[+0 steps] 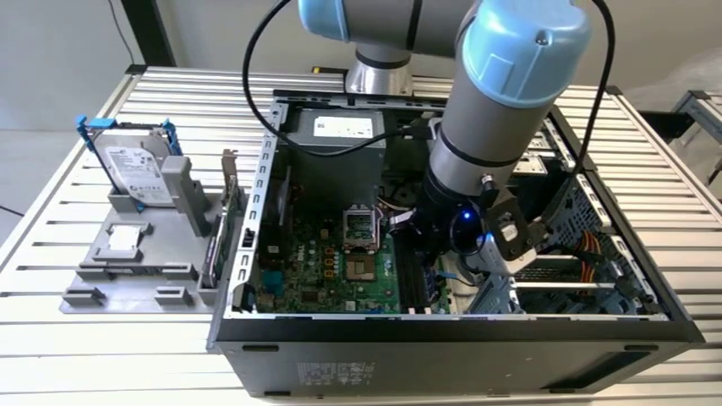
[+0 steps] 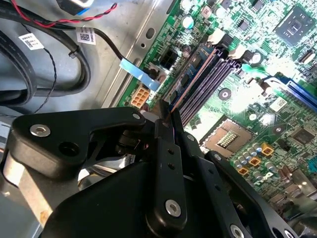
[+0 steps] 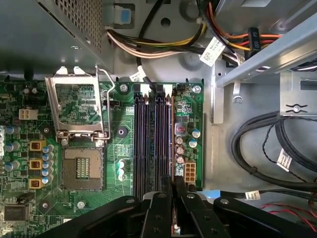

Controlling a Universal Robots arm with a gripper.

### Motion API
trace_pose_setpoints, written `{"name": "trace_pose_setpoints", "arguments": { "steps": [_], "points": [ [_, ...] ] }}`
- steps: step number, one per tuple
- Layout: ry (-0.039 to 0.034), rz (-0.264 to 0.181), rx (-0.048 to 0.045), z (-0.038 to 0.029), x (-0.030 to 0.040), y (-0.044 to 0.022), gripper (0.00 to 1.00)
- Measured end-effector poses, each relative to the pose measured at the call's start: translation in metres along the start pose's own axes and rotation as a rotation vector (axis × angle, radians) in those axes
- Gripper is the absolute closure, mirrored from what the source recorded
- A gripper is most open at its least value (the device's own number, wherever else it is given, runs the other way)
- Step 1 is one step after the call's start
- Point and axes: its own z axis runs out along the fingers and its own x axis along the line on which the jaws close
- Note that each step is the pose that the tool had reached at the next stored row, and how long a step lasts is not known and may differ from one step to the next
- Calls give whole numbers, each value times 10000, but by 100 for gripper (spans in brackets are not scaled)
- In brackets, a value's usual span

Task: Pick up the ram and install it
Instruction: 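Insert the ram into the slot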

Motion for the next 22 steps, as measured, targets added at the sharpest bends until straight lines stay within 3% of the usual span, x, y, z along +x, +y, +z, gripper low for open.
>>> {"name": "trace_pose_setpoints", "arguments": {
  "steps": [22],
  "points": [
    [1, -13, -1, 25, -13, 18, 100]
  ]
}}
